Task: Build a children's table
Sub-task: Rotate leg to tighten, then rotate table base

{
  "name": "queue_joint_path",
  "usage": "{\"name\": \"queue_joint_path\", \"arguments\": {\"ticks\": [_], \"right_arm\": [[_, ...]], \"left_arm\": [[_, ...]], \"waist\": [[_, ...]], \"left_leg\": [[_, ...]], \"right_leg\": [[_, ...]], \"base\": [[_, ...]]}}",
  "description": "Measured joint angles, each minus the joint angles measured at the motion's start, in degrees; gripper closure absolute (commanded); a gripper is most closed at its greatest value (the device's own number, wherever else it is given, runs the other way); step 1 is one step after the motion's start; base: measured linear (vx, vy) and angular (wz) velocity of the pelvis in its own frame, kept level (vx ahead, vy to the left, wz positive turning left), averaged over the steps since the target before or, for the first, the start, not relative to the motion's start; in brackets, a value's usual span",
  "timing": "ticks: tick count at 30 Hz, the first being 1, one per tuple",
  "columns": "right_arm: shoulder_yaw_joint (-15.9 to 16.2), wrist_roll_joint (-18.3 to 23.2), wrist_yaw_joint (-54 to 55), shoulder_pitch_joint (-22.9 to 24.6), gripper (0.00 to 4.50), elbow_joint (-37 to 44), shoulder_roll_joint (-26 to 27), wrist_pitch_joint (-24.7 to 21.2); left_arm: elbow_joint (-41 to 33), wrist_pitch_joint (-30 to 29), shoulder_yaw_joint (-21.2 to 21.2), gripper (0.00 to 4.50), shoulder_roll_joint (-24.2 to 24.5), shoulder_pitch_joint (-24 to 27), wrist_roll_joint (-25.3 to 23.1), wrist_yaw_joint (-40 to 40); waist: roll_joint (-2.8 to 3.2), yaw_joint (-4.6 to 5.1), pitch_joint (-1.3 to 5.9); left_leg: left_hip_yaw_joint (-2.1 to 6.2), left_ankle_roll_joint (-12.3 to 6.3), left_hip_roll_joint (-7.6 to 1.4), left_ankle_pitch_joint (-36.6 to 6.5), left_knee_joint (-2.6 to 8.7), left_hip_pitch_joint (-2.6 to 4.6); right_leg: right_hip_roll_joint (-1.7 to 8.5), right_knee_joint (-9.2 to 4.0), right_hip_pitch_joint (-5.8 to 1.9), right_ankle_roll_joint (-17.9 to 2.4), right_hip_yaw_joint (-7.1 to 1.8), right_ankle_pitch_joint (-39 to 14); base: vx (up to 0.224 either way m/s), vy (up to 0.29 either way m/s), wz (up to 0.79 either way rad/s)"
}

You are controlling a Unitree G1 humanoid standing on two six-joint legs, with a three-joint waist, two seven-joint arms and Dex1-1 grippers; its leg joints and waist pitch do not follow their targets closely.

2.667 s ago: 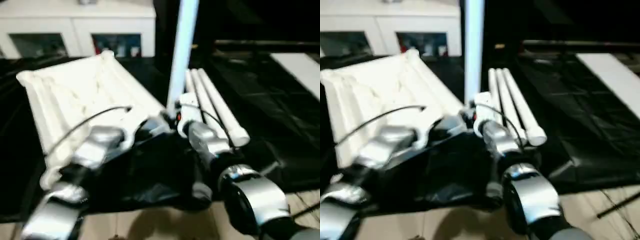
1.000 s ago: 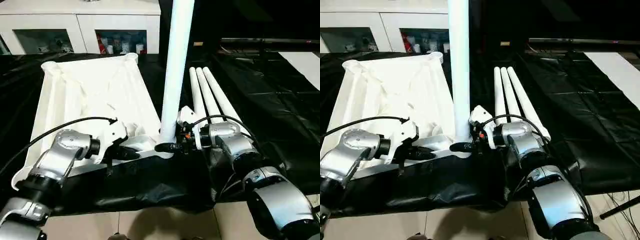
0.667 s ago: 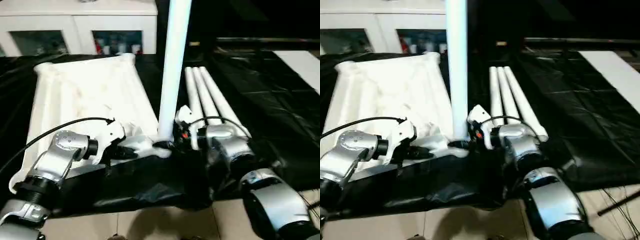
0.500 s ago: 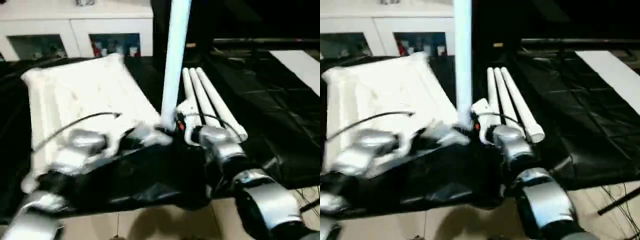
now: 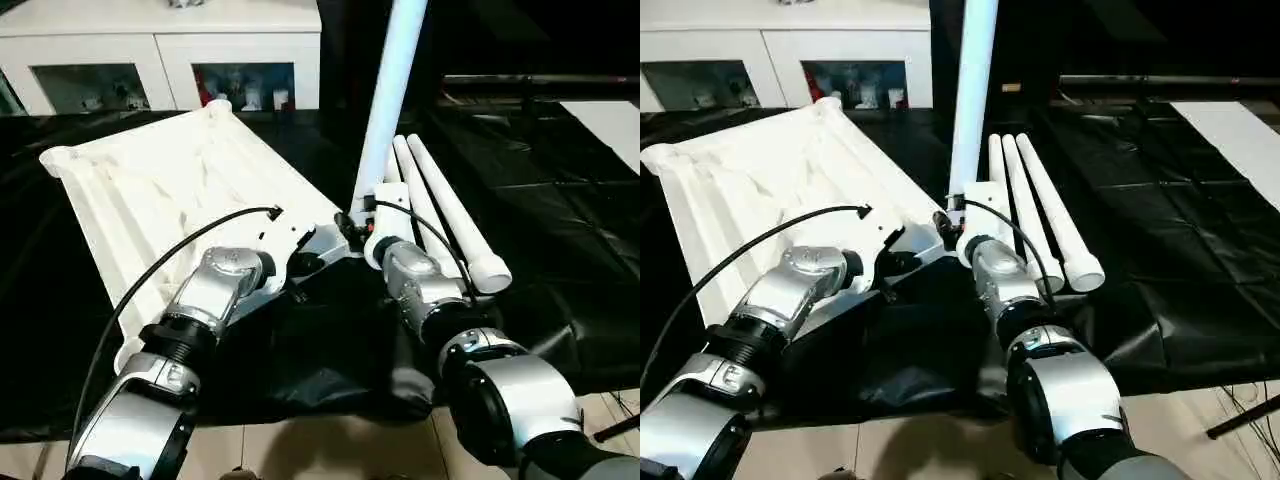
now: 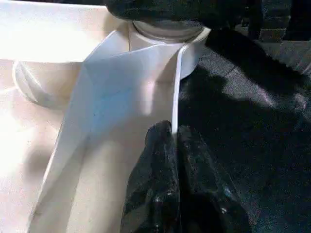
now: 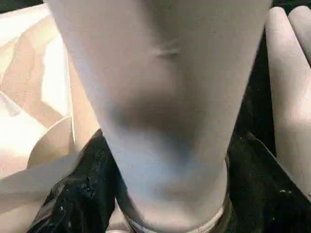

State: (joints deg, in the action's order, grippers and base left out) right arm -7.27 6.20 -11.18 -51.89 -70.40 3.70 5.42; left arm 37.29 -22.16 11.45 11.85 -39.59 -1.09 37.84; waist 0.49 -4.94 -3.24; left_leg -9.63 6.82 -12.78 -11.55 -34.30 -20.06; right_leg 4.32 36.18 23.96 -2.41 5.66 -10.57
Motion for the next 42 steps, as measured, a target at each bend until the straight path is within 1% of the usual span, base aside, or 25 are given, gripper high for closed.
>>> {"name": "queue_joint_path", "arguments": {"ticks": [2, 3, 5, 8, 9, 10, 12, 13, 15, 17, 20, 22, 24, 25, 27, 28, 30, 32, 35, 36, 37, 39, 40, 41, 42], "right_arm": [[0.5, 0.15, -2.22, 0.07, 0.79, -0.01, 0.72, 0.21], [1.2, -0.24, -3.36, 0.09, 0.79, -0.01, 0.71, 0.22], [3.39, -1.81, -5.32, 0.35, 0.79, 0.97, -0.08, 0.24], [5.13, -2.41, -9.22, 2.78, 0.79, 6.04, -1.76, -0.07], [5.71, -2.39, -10.51, 4.73, 0.79, 10.02, -2.55, -0.47], [6.35, -2.34, -11.87, 6.94, 0.79, 14.68, -3.39, -1.58], [6.81, -2.36, -12.76, 9.42, 0.79, 19.64, -4.4, -2.92], [7.02, -2.47, -12.45, 10.34, 0.68, 21.3, -4.77, -3.56], [7.14, -2.87, -10.98, 11.97, 0.68, 23.61, -5.14, -4.24], [7.26, -3.52, -9.89, 13.43, 0.68, 25.61, -4.83, -5.3], [8.65, -4.16, -9.78, 15.68, 0.68, 29.77, -3.99, -6.52], [9.43, -4.56, -9.82, 17.11, 0.68, 33.0, -4.02, -8.02], [9.66, -4.56, -9.9, 18.22, 0.68, 35.65, -4.11, -9.73], [10.19, -4.38, -10.3, 19.2, 0.68, 38.08, -4.2, -11.46], [11.37, -4.0, -11.65, 20.66, 0.68, 40.94, -4.28, -12.92], [12.3, -3.89, -13.11, 20.93, 0.68, 41.56, -4.44, -13.56], [13.26, -3.84, -14.77, 21.1, 0.68, 41.56, -4.63, -14.11], [14.04, -3.99, -15.67, 21.14, 0.68, 41.54, -4.41, -14.69], [15.17, -4.1, -16.12, 20.91, 0.68, 41.22, -2.74, -15.7], [15.35, -4.1, -16.19, 20.92, 0.68, 41.17, -2.58, -16.09], [15.88, -4.36, -16.09, 20.37, 0.68, 40.32, -2.05, -16.27], [16.24, -4.71, -15.88, 20.08, 0.68, 39.48, -1.48, -16.27], [16.28, -4.77, -15.57, 19.89, 0.68, 38.53, -1.32, -16.28], [16.42, -4.79, -15.52, 19.67, 0.68, 37.81, -1.08, -16.3], [16.58, -4.79, -15.51, 19.6, 0.68, 37.34, -0.94, -16.32]], "left_arm": [[0.94, 0.02, -1.03, 4.5, 0.3, -0.54, -0.3, -3.29], [1.31, 0.07, -1.4, 4.5, 0.34, -0.69, -0.3, -3.99], [1.71, 0.63, -1.55, 4.5, 0.35, -0.87, -0.46, -4.78], [2.51, 2.38, -1.59, 4.5, 0.69, -1.07, -0.87, -4.15], [3.89, 4.27, -1.59, 4.5, 0.35, -1.56, -0.9, -3.94], [5.84, 6.73, -1.69, 4.5, -0.14, -2.16, -0.89, -4.03], [8.71, 8.86, -2.19, 4.5, -0.96, -3.46, -0.74, -3.9], [9.83, 9.76, -2.88, 4.07, -1.3, -3.89, -0.45, -3.65], [10.59, 13.16, -4.49, 3.9, -2.05, -4.8, 1.24, -3.93], [10.77, 17.27, -5.04, 3.6, -2.27, -8.33, 1.4, -5.73], [10.23, 23.15, -6.67, 3.48, -1.78, -11.63, 1.33, -10.21], [10.17, 24.51, -7.39, 3.48, -0.64, -12.33, 1.3, -11.94], [10.16, 24.46, -8.32, 3.48, 0.93, -12.16, 1.32, -12.55], [9.52, 23.12, -8.99, 3.48, 3.03, -11.79, 1.28, -12.48], [7.49, 20.27, -9.85, 3.48, 8.25, -10.89, 0.75, -12.22], [5.57, 17.74, -10.75, 3.48, 12.6, -9.93, -0.02, -11.98], [2.55, 13.81, -12.23, 3.48, 18.51, -8.72, -1.47, -11.33], [-0.48, 10.32, -13.58, 3.48, 23.88, -6.71, -3.09, -10.1], [-7.59, 2.91, -13.84, 3.48, 30.81, 0.44, -4.36, -4.75], [-9.03, 0.89, -13.85, 3.48, 32.2, 2.38, -4.51, -3.31], [-11.76, -1.7, -13.88, 3.48, 34.86, 5.97, -5.36, -1.62], [-13.04, -4.85, -14.34, 3.48, 38.43, 9.47, -6.67, -0.44], [-13.6, -6.49, -15.33, 3.48, 40.07, 10.73, -7.39, -0.14], [-14.44, -7.77, -15.54, 3.48, 42.1, 11.97, -7.84, 0.25], [-14.77, -8.81, -15.86, 3.48, 43.46, 12.76, -8.17, 0.36]], "waist": [[0.01, 1.2, -0.01], [0.01, 1.59, -0.01], [0.08, 1.74, -0.05], [0.16, 1.42, -0.1], [0.16, 1.25, -0.11], [0.16, 0.8, -0.11], [0.18, 0.04, -0.12], [0.25, -0.19, -0.15], [0.35, -0.49, -0.22], [0.58, -0.51, -0.31], [1.7, 0.08, -0.31], [2.17, 0.59, -0.18], [2.27, 0.95, -0.21], [2.2, 1.35, -0.24], [2.11, 1.97, -0.28], [2.01, 2.39, -0.31], [1.77, 2.47, -0.33], [1.48, 2.14, -0.33], [1.0, 1.88, -0.36], [0.76, 1.78, -0.39], [0.41, 1.61, -0.42], [-0.19, 1.58, -0.36], [-0.61, 1.3, -0.34], [-0.94, 1.27, -0.36], [-1.11, 1.21, -0.37]], "left_leg": [[-0.02, 0.01, 0.01, 0.01, -0.02, -0.04], [-0.01, 0.01, 0.01, 0.01, -0.01, -0.04], [0.01, 0.01, -0.01, 0.01, 0.06, -0.06], [0.01, -0.26, -0.01, 0.17, 0.1, -0.14], [0.02, -0.28, 0.0, 0.18, 0.1, -0.19], [0.03, -0.29, 0.0, 0.18, 0.1, -0.23], [0.03, -0.33, 0.01, 0.17, 0.06, -0.23], [0.03, -0.34, 0.0, 0.18, 0.05, -0.2], [0.1, -0.33, 0.0, 0.17, -0.04, -0.17], [0.1, -0.2, 0.0, 0.09, -0.07, -0.13], [0.06, -0.22, 0.07, -0.07, -0.06, -0.14], [0.06, -0.23, 0.11, -0.06, 0.02, -0.11], [0.1, -0.23, 0.01, -0.04, 0.04, -0.14], [0.12, -0.26, -0.05, -0.01, 0.06, -0.16], [0.27, -0.26, -0.15, -0.01, 0.04, -0.15], [0.3, -0.25, -0.19, -0.01, 0.06, -0.14], [0.5, -0.17, -0.23, -0.02, 0.14, -0.15], [0.57, -0.13, -0.24, -0.02, 0.21, -0.12], [0.5, -0.06, -0.22, -0.06, 0.32, -0.03], [0.51, -0.05, -0.23, -0.06, 0.32, 0.0], [0.55, 0.0, -0.22, -0.03, 0.32, -0.04], [0.58, 0.03, -0.23, -0.01, 0.32, -0.05], [0.65, 0.09, -0.21, 0.01, 0.32, -0.05], [0.66, 0.12, -0.22, 0.02, 0.32, -0.02], [0.67, 0.13, -0.21, 0.03, 0.32, 0.0]], "right_leg": [[-0.06, 0.0, 0.1, 0.0, 0.01, 0.09], [-0.09, 0.0, 0.11, 0.0, 0.02, 0.09], [-0.13, -0.02, 0.14, 0.0, 0.06, 0.07], [-0.12, -0.07, 0.17, -0.01, 0.08, 0.03], [-0.12, -0.12, 0.17, -0.01, 0.09, 0.02], [-0.11, -0.16, 0.17, -0.01, 0.1, 0.03], [-0.1, -0.16, 0.17, 0.0, 0.08, 0.04], [-0.09, -0.16, 0.18, 0.0, 0.08, 0.05], [-0.09, -0.16, 0.19, 0.0, 0.12, 0.05], [-0.08, -0.16, 0.16, 0.0, 0.1, 0.06], [-0.03, -0.27, -0.09, 0.02, 0.04, 0.06], [-0.07, -0.28, -0.06, 0.06, 0.04, 0.05], [-0.2, -0.26, 0.0, 0.07, 0.07, 0.05], [-0.3, -0.25, 0.04, 0.07, 0.07, 0.05], [-0.54, -0.25, 0.06, 0.07, 0.04, 0.05], [-0.64, -0.25, 0.11, 0.06, -0.01, 0.04], [-0.78, -0.26, 0.12, 0.0, 0.0, -0.01], [-0.82, -0.27, 0.09, -0.01, 0.0, -0.11], [-0.81, -0.35, 0.11, 0.0, -0.11, -0.13], [-0.81, -0.34, 0.13, -0.01, -0.12, -0.13], [-0.82, -0.35, 0.2, -0.01, -0.12, -0.13], [-0.85, -0.35, 0.21, -0.01, -0.12, -0.13], [-0.87, -0.36, 0.14, -0.02, -0.12, -0.13], [-0.87, -0.35, 0.09, -0.02, -0.12, -0.13], [-0.87, -0.35, 0.03, -0.03, -0.15, -0.12]], "base": [[0.0, 0.0, 0.0], [0.0, 0.0, 0.0], [0.0, 0.0, 0.0], [0.0, 0.0, 0.0], [0.0, 0.0, 0.0], [0.0, 0.0, 0.0], [0.0, 0.0, 0.0], [0.0, 0.0, 0.0], [0.0, 0.0, 0.0], [0.0, 0.0, 0.0], [0.0, 0.0, 0.0], [0.0, 0.0, 0.0], [0.0, 0.0, 0.0], [0.0, 0.0, 0.0], [0.0, 0.0, 0.0], [0.0, 0.0, 0.0], [0.0, 0.0, 0.0], [0.0, 0.0, 0.0], [0.0, 0.0, 0.0], [0.0, 0.0, 0.0], [0.0, 0.0, 0.0], [0.0, 0.0, 0.0], [0.0, 0.0, 0.0], [0.0, 0.0, 0.0], [0.0, 0.0, 0.0]]}}
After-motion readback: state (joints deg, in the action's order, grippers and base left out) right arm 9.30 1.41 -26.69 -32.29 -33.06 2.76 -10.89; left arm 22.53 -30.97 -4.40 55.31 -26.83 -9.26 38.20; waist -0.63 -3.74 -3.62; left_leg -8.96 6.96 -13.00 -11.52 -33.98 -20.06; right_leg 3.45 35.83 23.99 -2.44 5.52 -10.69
